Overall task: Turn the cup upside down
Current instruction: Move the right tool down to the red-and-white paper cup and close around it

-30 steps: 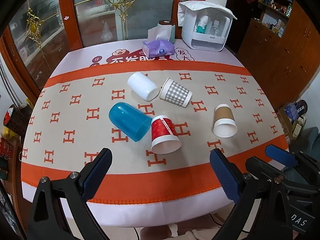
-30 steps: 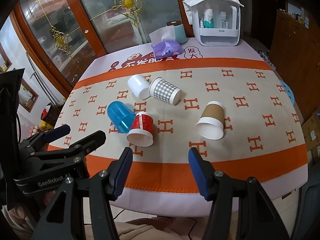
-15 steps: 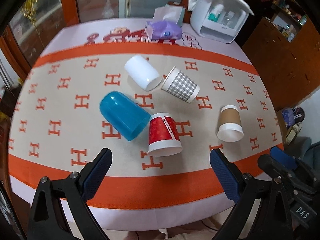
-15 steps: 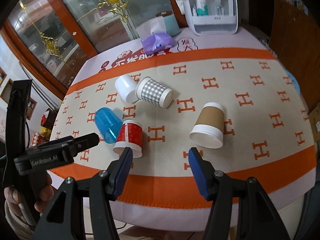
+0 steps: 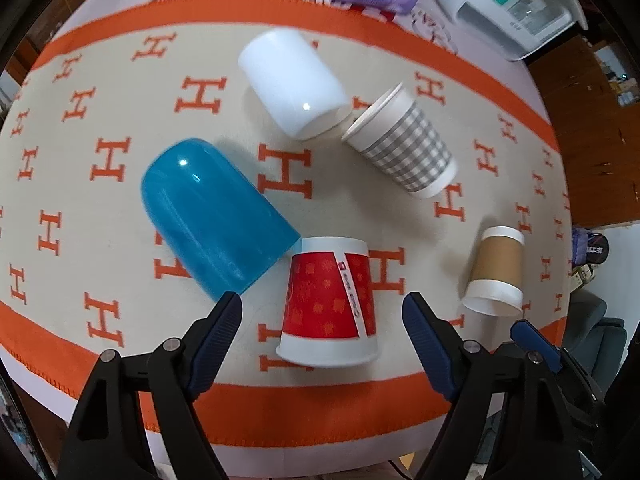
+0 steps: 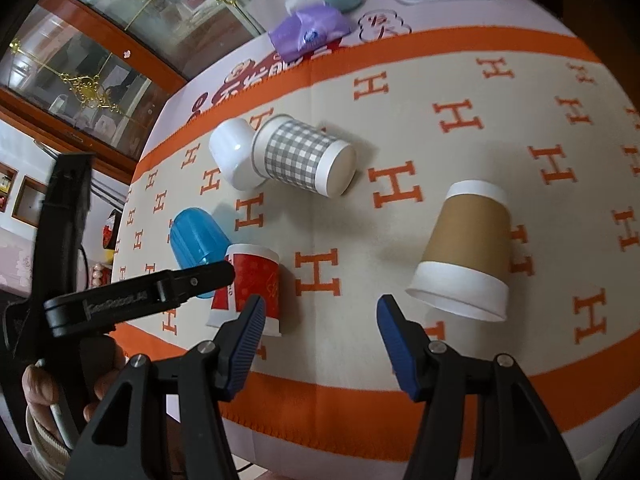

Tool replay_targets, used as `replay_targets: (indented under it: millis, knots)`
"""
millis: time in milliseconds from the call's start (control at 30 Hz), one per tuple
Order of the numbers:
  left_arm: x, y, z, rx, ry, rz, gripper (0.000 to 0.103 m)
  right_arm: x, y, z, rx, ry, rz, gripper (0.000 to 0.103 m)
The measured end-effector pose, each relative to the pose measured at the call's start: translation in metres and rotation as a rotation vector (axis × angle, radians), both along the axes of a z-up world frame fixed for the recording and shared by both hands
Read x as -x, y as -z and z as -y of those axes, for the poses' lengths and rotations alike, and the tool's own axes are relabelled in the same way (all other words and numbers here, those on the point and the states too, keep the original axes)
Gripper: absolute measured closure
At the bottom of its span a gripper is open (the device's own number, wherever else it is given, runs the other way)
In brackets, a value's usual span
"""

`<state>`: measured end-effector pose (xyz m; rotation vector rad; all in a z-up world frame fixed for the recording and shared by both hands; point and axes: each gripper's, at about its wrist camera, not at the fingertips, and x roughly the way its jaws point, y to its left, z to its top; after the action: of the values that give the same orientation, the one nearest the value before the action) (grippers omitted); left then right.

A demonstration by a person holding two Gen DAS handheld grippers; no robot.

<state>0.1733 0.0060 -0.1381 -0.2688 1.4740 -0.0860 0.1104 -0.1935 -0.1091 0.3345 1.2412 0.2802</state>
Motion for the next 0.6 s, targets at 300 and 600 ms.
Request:
replay_targets:
  millis: [300,600]
  knots:
    - [-0.011,0.001,0.019,-0.069,0.029,0.004,0.022,-0.011,0.021,-0.001,-0.035,-0.049,-0.06,0.045]
    - [-0.005,0.013,0.028,-0.074,0.023,-0.062,0.028,-0.016,0.028,0.001,-0.059,-0.089,-0.086,0.045]
